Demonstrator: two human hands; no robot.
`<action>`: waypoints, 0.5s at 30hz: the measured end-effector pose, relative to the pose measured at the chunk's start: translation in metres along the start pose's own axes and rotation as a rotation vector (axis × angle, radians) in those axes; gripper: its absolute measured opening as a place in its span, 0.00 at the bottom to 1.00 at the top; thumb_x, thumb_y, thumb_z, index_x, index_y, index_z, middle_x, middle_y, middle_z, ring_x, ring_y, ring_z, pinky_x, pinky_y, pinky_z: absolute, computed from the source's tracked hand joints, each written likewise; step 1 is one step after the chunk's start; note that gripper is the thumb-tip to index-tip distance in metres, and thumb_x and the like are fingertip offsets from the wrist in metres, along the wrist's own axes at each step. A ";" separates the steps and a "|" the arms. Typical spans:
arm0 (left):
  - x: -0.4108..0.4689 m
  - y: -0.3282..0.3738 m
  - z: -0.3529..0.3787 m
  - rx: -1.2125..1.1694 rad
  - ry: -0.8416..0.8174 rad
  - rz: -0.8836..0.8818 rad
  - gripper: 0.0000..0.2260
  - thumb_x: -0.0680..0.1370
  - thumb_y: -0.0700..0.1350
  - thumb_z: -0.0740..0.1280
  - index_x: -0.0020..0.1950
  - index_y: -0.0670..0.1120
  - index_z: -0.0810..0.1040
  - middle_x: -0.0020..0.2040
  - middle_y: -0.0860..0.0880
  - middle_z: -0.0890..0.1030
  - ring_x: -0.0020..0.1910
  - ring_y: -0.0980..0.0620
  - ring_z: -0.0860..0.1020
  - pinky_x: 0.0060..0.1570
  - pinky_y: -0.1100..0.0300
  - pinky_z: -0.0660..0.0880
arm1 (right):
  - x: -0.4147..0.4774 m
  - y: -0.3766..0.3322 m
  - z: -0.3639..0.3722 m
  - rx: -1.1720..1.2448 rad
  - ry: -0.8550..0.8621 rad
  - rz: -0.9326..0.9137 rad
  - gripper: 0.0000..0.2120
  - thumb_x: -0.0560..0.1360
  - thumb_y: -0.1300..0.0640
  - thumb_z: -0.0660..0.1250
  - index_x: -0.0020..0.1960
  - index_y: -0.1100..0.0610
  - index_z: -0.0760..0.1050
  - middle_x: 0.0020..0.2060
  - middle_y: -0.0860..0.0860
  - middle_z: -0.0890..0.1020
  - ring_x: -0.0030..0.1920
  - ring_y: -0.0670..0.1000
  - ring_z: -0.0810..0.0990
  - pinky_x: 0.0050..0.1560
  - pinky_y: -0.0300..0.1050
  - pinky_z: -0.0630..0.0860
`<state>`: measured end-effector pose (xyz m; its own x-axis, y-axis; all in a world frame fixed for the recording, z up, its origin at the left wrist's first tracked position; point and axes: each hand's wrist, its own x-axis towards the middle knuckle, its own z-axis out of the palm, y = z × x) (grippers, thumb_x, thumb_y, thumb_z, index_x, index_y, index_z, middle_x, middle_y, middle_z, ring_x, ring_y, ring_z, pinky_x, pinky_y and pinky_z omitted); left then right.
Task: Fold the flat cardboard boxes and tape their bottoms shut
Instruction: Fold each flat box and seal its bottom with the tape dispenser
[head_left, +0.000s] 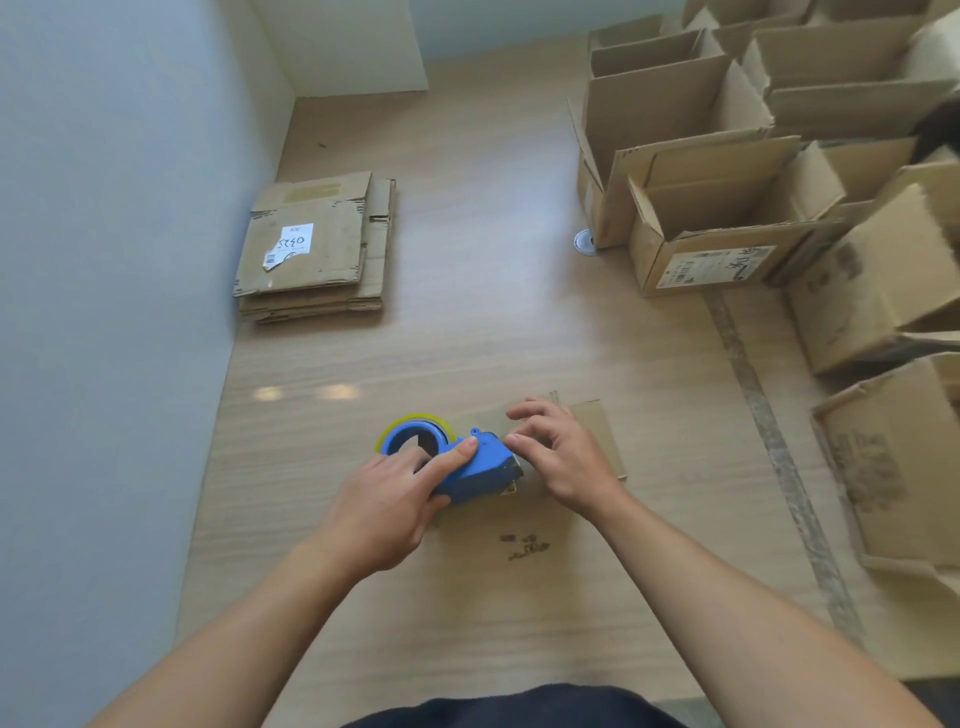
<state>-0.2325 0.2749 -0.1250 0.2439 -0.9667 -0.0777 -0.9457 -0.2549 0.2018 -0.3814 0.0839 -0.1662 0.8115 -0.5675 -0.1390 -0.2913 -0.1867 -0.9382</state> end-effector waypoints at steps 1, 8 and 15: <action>0.002 0.002 0.000 0.025 -0.012 -0.002 0.38 0.77 0.49 0.68 0.77 0.66 0.47 0.41 0.53 0.73 0.34 0.47 0.73 0.33 0.57 0.69 | -0.002 0.000 -0.003 0.028 0.000 0.029 0.07 0.76 0.60 0.71 0.40 0.57 0.82 0.55 0.38 0.78 0.65 0.40 0.70 0.63 0.32 0.64; 0.010 0.005 -0.002 0.038 -0.065 -0.013 0.37 0.81 0.51 0.64 0.73 0.71 0.38 0.44 0.53 0.71 0.37 0.47 0.70 0.40 0.55 0.70 | -0.029 0.008 -0.044 0.248 0.222 0.145 0.10 0.76 0.64 0.70 0.36 0.62 0.80 0.51 0.49 0.80 0.49 0.40 0.79 0.53 0.31 0.72; 0.015 0.013 -0.013 0.049 -0.151 -0.073 0.31 0.83 0.53 0.56 0.69 0.71 0.33 0.52 0.52 0.70 0.46 0.47 0.71 0.50 0.57 0.68 | -0.018 0.019 -0.068 0.544 0.295 0.441 0.10 0.81 0.61 0.64 0.40 0.58 0.75 0.41 0.53 0.82 0.46 0.50 0.83 0.42 0.43 0.75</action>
<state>-0.2388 0.2566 -0.1109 0.2808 -0.9301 -0.2368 -0.9369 -0.3191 0.1426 -0.4357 0.0357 -0.1602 0.4868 -0.7029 -0.5186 -0.2044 0.4856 -0.8500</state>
